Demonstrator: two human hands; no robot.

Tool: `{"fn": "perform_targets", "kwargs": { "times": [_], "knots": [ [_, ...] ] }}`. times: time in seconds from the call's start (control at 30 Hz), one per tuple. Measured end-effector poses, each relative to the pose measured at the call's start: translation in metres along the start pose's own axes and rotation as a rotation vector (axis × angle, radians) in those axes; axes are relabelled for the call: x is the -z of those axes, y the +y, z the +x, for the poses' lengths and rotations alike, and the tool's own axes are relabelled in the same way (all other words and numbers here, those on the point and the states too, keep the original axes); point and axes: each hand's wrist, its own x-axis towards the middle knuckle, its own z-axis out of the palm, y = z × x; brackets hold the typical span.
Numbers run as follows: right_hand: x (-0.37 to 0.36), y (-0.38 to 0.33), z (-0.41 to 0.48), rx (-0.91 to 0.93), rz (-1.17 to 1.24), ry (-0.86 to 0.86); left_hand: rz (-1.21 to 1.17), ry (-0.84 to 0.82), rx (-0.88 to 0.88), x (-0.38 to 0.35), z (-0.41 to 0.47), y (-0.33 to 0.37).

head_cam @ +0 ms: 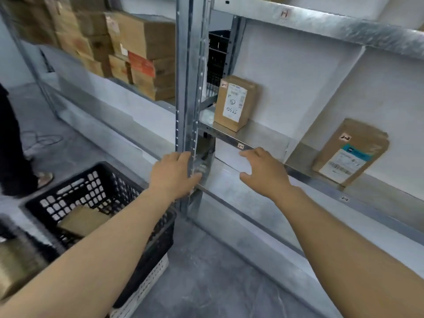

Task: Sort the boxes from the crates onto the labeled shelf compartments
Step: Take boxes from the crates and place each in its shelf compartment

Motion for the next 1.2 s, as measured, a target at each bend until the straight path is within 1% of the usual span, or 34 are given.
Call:
{"fn": "perform_targets", "kwargs": {
  "times": [0.23, 0.4, 0.63, 0.87, 1.03, 1.2],
  "knots": [
    [-0.034, -0.095, 0.059, 0.172, -0.046, -0.107, -0.019, -0.009, 0.194, 0.002, -0.011, -0.109],
    [-0.072, -0.165, 0.096, 0.282, -0.069, -0.194, -0.024, -0.02, 0.337, 0.001, -0.028, -0.182],
    [-0.13, -0.25, 0.122, 0.461, -0.111, -0.323, -0.061, -0.114, 0.58, -0.016, -0.069, -0.263],
    [-0.177, -0.29, 0.152, 0.609, -0.092, -0.466, -0.13, -0.159, 0.839, -0.039, -0.092, -0.298],
    [-0.224, -0.302, 0.183, 0.702, -0.075, -0.583, -0.203, -0.169, 0.98, -0.072, -0.078, -0.302],
    [-0.294, -0.307, 0.218, 0.783, -0.075, -0.684, -0.304, -0.182, 1.115, -0.12, -0.052, -0.316]
  ]
}}
